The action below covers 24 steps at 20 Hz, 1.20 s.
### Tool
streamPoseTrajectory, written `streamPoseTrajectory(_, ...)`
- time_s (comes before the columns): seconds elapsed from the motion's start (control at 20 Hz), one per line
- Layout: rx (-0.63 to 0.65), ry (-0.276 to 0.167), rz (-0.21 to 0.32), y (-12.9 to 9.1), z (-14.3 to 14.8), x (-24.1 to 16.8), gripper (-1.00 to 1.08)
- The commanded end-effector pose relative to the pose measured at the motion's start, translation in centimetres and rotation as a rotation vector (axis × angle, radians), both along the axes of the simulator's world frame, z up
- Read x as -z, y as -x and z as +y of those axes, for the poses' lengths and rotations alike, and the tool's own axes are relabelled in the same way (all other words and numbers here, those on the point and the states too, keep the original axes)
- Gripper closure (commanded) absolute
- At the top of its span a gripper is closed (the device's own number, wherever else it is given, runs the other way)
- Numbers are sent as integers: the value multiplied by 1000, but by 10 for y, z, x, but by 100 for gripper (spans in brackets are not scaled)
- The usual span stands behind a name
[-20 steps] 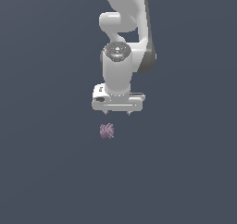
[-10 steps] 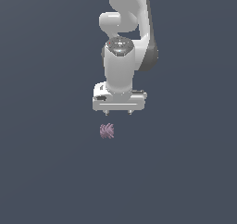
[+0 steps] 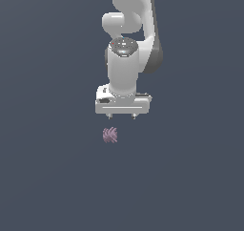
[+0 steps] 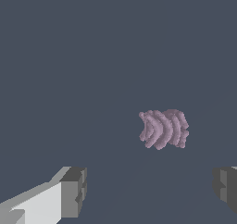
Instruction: Pick up the object and move it to a goal position.
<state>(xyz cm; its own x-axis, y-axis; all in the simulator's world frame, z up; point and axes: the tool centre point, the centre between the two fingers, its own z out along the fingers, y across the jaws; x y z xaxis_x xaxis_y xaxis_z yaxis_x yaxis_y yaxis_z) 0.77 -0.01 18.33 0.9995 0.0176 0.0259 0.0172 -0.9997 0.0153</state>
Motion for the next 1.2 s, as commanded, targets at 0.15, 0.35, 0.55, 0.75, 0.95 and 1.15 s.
streamPoseTrajectory(0.15,69,-5,2,-1,-2,4,-92)
streamPoseTrajectory(0.35,149,-10,4,-2,-5,9,-92)
streamPoseTrajectory(0.55,253,-16,6,-3,-8,15,-92)
streamPoseTrajectory(0.75,375,-22,9,-4,-13,23,-92)
streamPoseTrajectory(0.95,497,-27,12,-5,-17,30,-92)
streamPoseTrajectory(1.15,620,-30,15,-6,-22,37,-92)
